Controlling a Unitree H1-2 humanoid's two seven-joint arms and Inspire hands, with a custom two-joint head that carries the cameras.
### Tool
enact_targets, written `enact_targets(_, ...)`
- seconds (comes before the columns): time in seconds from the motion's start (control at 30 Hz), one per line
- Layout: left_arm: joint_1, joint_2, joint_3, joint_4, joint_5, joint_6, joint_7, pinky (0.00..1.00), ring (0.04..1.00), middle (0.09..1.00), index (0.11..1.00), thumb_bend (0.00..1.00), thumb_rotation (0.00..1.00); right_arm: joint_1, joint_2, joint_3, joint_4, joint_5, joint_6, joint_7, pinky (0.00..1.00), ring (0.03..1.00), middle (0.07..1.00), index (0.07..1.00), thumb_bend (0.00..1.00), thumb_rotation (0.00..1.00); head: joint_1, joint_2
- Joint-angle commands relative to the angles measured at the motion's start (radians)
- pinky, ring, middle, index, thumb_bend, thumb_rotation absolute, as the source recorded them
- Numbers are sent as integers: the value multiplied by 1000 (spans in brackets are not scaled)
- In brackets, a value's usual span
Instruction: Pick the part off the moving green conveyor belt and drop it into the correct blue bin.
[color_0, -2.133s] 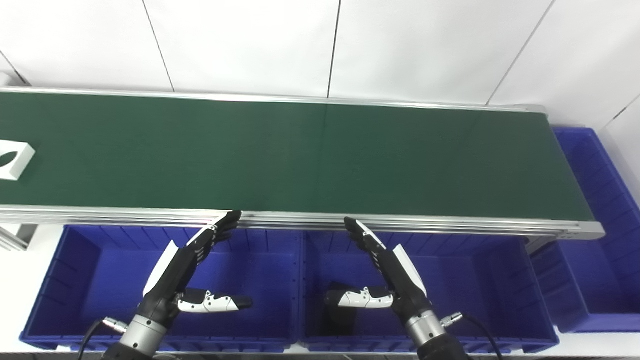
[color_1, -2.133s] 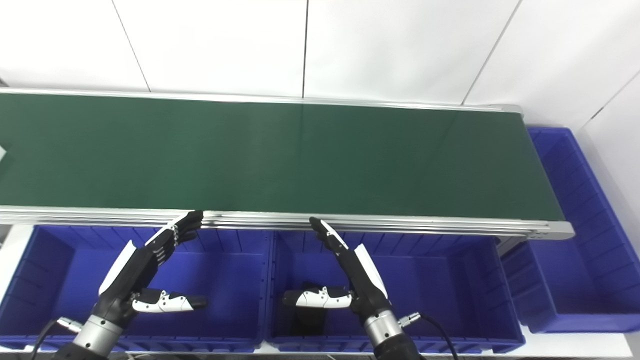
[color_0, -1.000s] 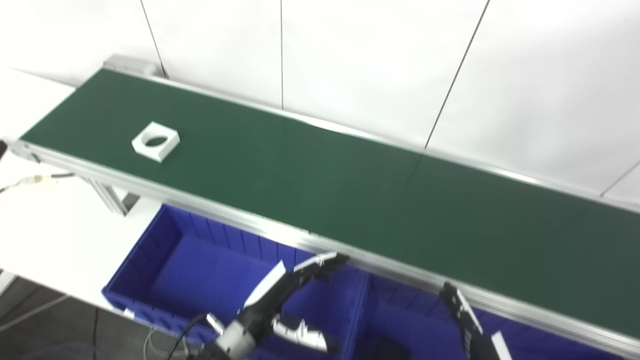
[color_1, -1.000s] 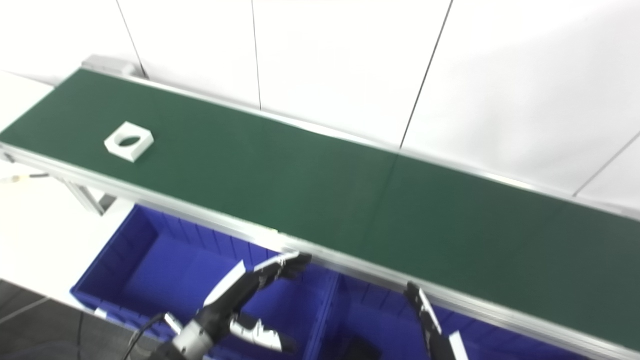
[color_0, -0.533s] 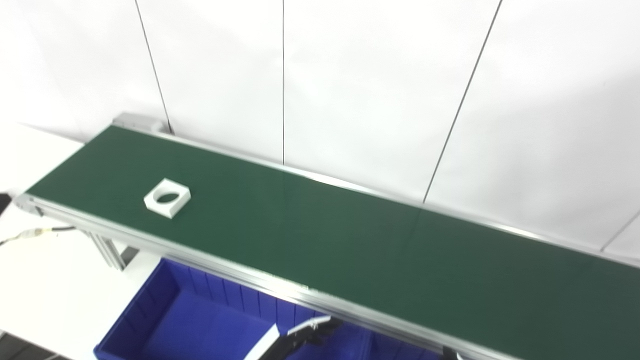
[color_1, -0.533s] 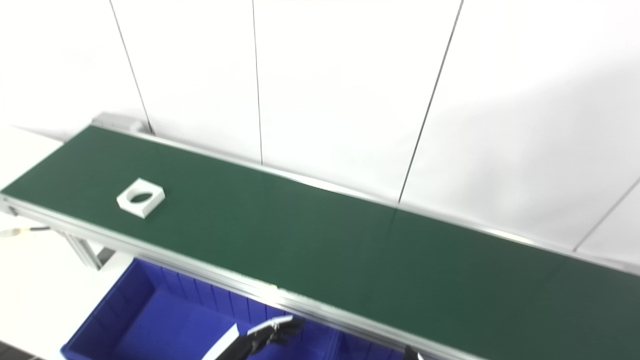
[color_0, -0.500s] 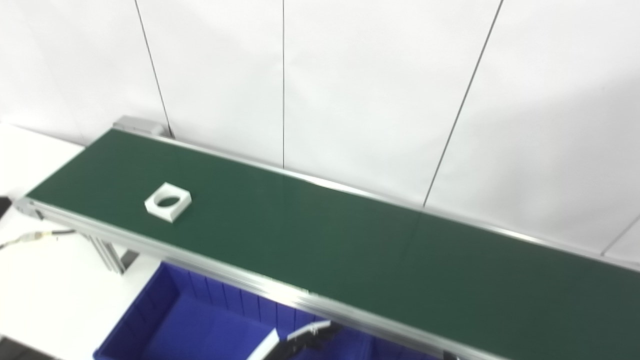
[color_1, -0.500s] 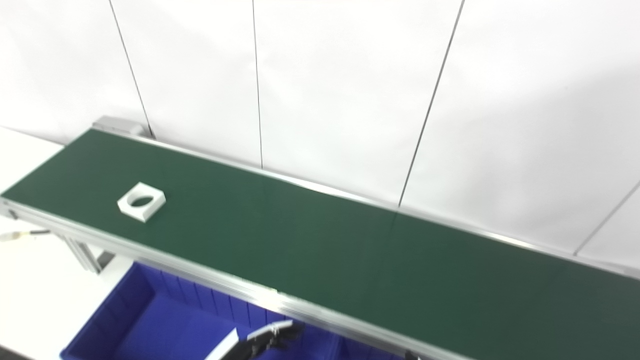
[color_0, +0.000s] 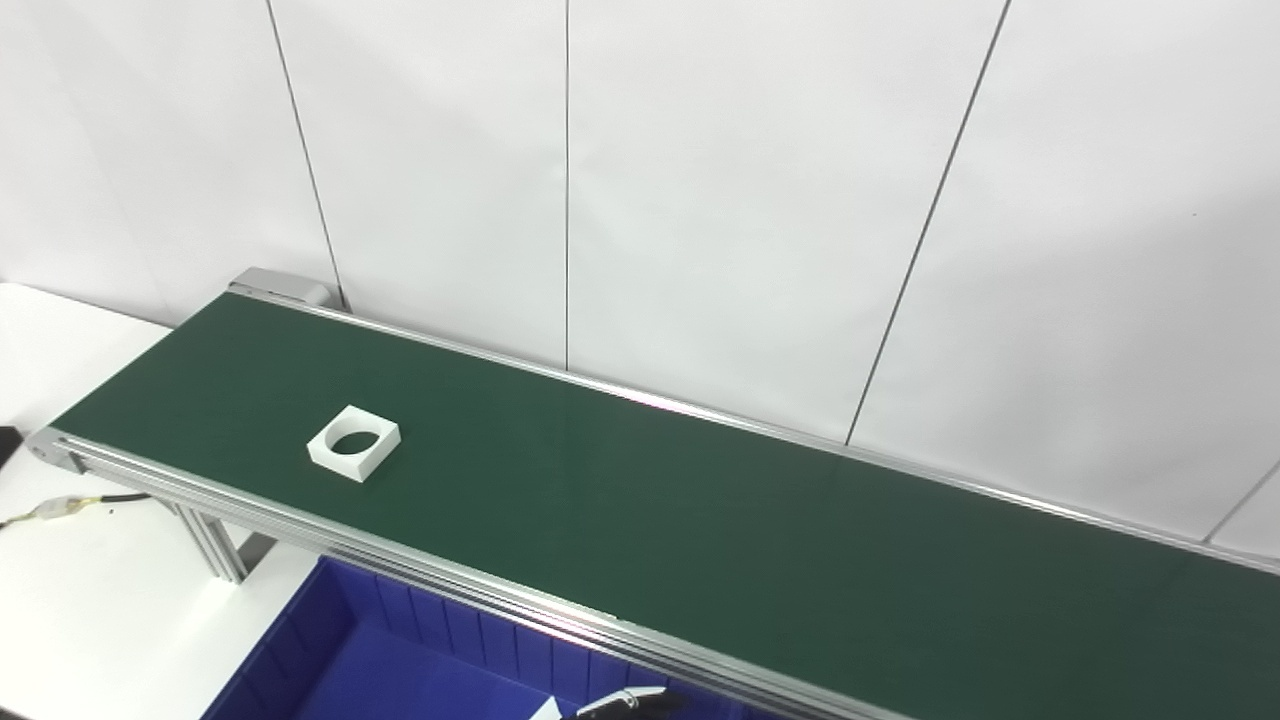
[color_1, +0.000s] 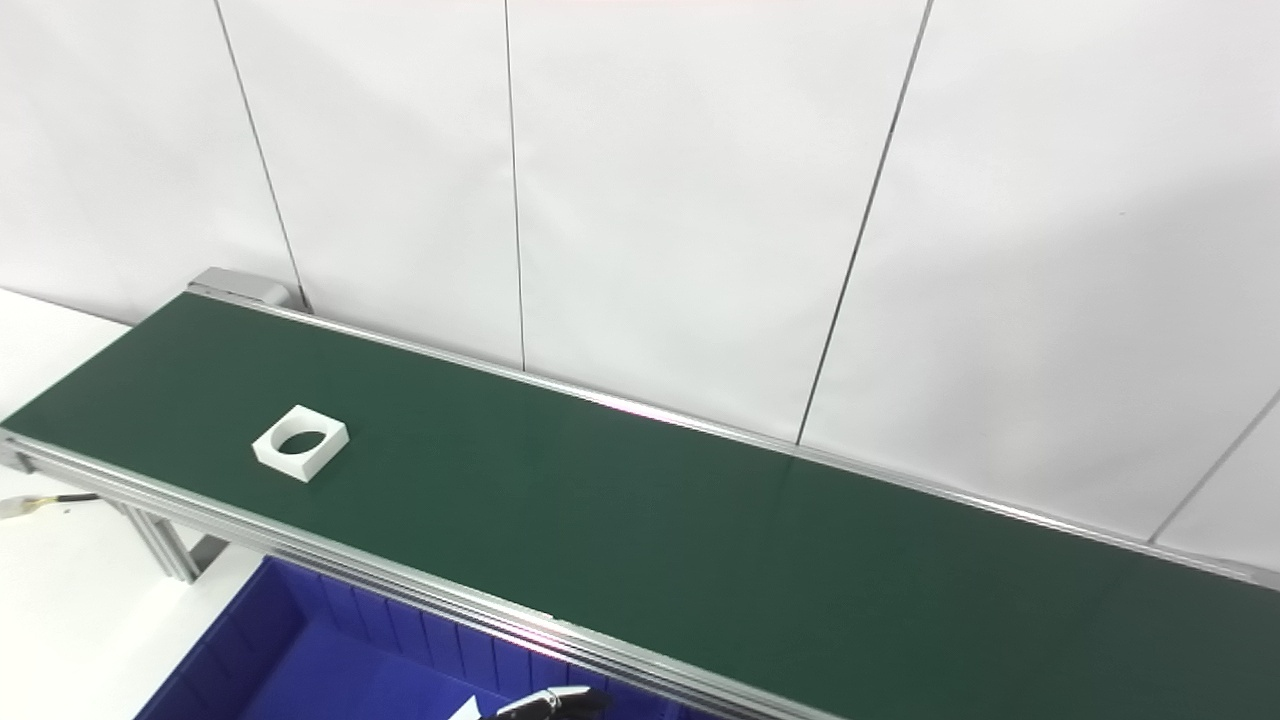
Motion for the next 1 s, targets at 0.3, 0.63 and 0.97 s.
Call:
enact_targets(0.3, -23, 3, -14, -8, 0, -46, 37, 778, 841, 861, 832, 965, 293, -12, 0, -8, -7, 3, -59, 2, 999, 975, 939, 957, 974, 148, 6, 1)
enact_targets(0.63, -43, 14, -15, 15, -51, -48, 54, 758, 835, 861, 834, 965, 284, -34, 22, -2, 21, -7, -61, -8, 986, 968, 939, 952, 977, 155, -23, -6)
enact_targets(0.97, -20, 13, 5, -116, -124, -46, 42, 730, 818, 846, 826, 953, 216, -59, 40, 5, 52, -26, -75, -13, 937, 944, 928, 933, 992, 207, -32, -16)
